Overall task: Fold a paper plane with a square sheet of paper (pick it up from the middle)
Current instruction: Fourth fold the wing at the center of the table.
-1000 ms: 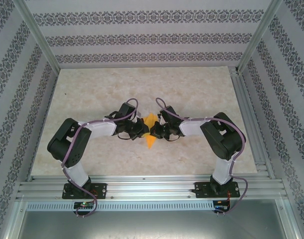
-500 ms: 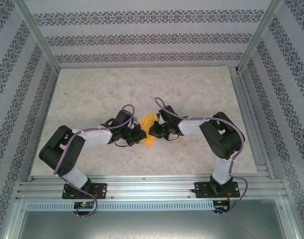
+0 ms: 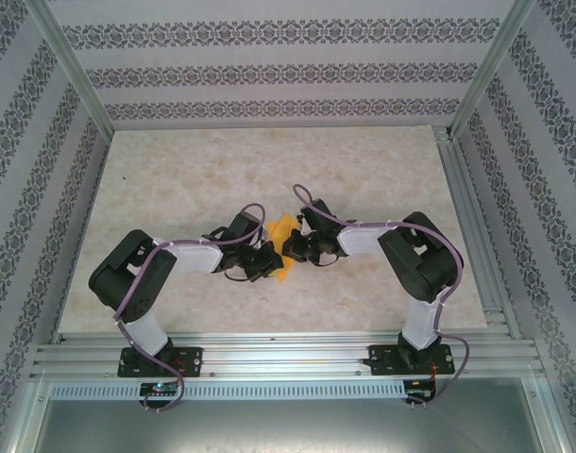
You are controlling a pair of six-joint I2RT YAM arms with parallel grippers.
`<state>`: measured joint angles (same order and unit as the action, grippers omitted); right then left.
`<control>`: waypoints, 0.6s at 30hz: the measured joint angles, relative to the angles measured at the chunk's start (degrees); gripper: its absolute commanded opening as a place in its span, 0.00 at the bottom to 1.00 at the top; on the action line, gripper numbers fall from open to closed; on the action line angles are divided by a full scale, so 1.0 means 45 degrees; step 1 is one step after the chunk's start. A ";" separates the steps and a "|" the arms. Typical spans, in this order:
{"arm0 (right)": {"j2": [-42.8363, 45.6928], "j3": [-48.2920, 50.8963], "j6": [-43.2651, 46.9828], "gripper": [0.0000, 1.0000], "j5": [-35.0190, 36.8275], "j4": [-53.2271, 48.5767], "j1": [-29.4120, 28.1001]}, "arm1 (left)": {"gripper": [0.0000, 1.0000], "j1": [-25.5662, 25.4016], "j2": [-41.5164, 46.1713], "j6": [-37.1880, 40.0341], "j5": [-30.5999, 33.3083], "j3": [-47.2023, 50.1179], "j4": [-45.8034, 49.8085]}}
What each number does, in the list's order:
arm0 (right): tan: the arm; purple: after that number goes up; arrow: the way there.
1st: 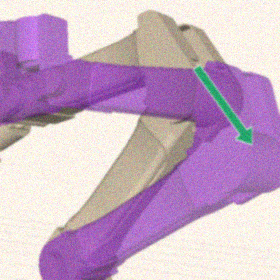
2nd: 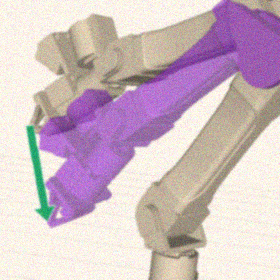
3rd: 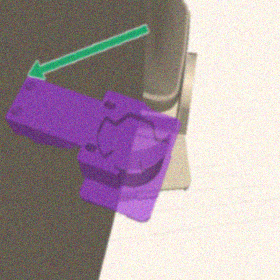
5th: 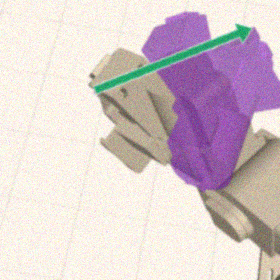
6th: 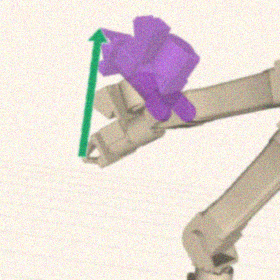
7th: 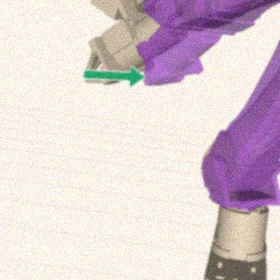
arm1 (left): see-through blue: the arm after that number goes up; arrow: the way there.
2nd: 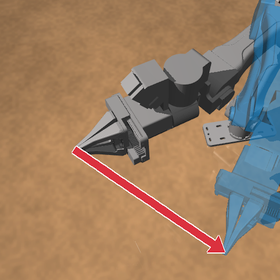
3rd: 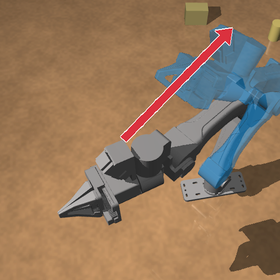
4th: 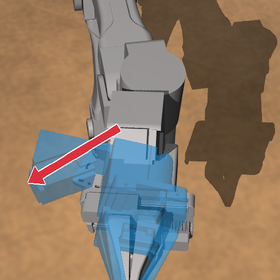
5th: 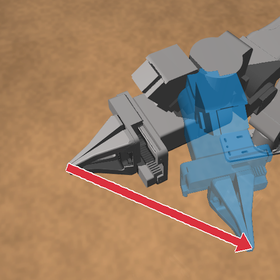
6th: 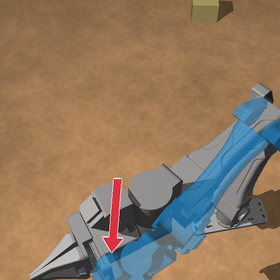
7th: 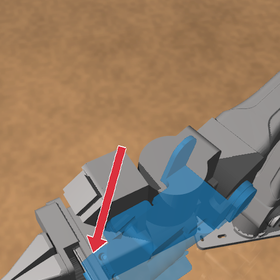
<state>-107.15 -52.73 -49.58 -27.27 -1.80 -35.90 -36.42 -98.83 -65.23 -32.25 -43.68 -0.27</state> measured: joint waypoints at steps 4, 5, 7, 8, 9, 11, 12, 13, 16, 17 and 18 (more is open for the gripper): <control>0.0000 -0.0015 0.0000 0.00 0.0000 -0.0034 -0.0005 | 0.00 -0.0019 -0.0495 0.0049 -0.0049 -0.0238 0.0068; -0.0005 -0.0029 0.0005 0.00 0.0000 -0.0053 -0.0005 | 0.00 -0.0034 -0.0510 0.0078 -0.0044 -0.0287 0.0126; -0.0010 -0.0107 0.0029 0.00 0.0010 -0.0180 -0.0005 | 0.00 -0.0029 -0.0568 0.0146 -0.0044 -0.0393 0.0316; -0.0015 -0.0170 0.0044 0.00 0.0024 -0.0287 -0.0015 | 0.00 -0.0029 -0.0588 0.0189 -0.0039 -0.0427 0.0384; -0.0029 -0.0233 0.0053 0.00 0.0058 -0.0393 -0.0024 | 0.00 -0.0029 -0.0607 0.0219 -0.0049 -0.0452 0.0418; -0.0073 -0.0374 0.0136 0.00 0.0063 -0.0612 -0.0024 | 0.00 -0.0029 -0.0631 0.0291 -0.0049 -0.0466 0.0447; -0.0107 -0.0457 0.0204 0.00 0.0058 -0.0724 -0.0024 | 0.00 -0.0029 -0.0646 0.0335 -0.0063 -0.0466 0.0447; -0.0136 -0.0525 0.0282 0.00 0.0049 -0.0835 -0.0010 | 0.00 -0.0029 -0.0651 0.0384 -0.0063 -0.0466 0.0447; -0.0253 -0.0738 0.0452 0.00 -0.0107 -0.1098 0.0160 | 0.00 -0.0029 -0.0724 0.0476 -0.0117 -0.0471 0.0427; -0.0282 -0.0782 0.0554 0.00 -0.0209 -0.1156 0.0223 | 0.00 -0.0029 -0.0748 0.0495 -0.0146 -0.0476 0.0384; -0.0316 -0.0826 0.0646 0.00 -0.0301 -0.1214 0.0296 | 0.00 -0.0029 -0.0801 0.0534 -0.0170 -0.0476 0.0301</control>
<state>-108.57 -56.45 -46.68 -28.62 -7.27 -34.57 -36.56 -102.43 -62.83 -33.01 -45.82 1.08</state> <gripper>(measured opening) 0.044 0.066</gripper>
